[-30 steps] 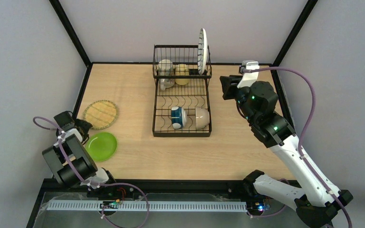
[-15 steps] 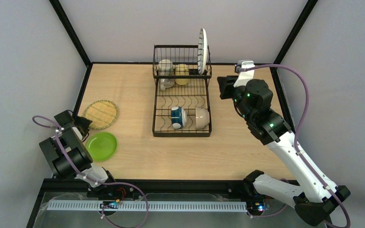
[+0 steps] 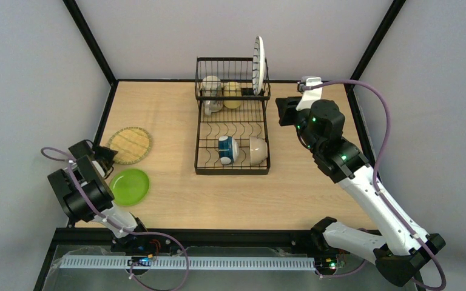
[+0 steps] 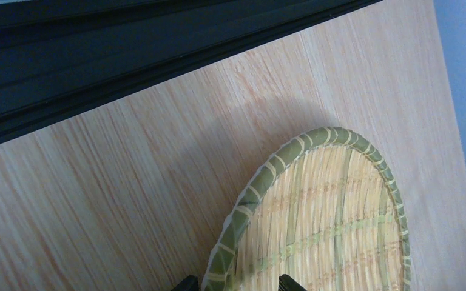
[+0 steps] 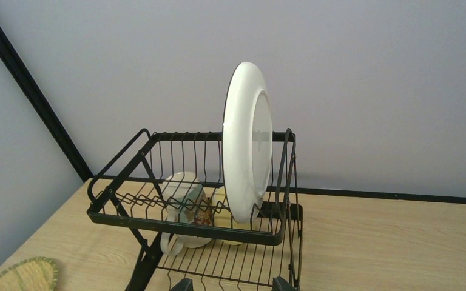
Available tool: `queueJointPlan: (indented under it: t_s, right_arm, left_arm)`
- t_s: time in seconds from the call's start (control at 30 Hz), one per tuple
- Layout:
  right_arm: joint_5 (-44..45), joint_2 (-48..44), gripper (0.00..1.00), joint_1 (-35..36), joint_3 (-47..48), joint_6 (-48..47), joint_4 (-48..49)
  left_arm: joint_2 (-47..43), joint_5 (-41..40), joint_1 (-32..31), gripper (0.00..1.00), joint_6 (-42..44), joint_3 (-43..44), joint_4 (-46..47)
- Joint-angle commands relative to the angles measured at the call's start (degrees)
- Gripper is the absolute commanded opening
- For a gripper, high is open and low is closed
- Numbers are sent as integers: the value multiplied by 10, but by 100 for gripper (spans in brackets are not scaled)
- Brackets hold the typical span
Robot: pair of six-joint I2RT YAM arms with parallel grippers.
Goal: Load the mixed dishes into the dish rack
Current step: Grab the plate from the corner of the board.
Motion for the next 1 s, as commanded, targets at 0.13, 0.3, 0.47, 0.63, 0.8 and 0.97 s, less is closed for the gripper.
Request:
queueJointPlan:
  t_s: [0.13,0.3,0.47,0.63,0.8,0.97]
  right_arm:
    - [0,-1,73,3,-10,8,8]
    - [1,-4,73,3,-13,8,7]
    - [0,-6,73,3,-12,7,7]
    - [-4,-7,73,3,-9,7,5]
    - [-6,-10,73,3,-2,5,-1]
    - [-7,-19,73,3,5,3,-10]
  left_arm:
    - [43,18,4,61,4,-27,-6]
    - [43,20,4,38,4,-28,-5]
    - [40,21,4,12,5,-30,-9]
    - [29,20,4,2,4,-32,-17]
    - [3,19,4,2,4,-35,-28]
    - [-37,16,4,2,-11,-52,-28]
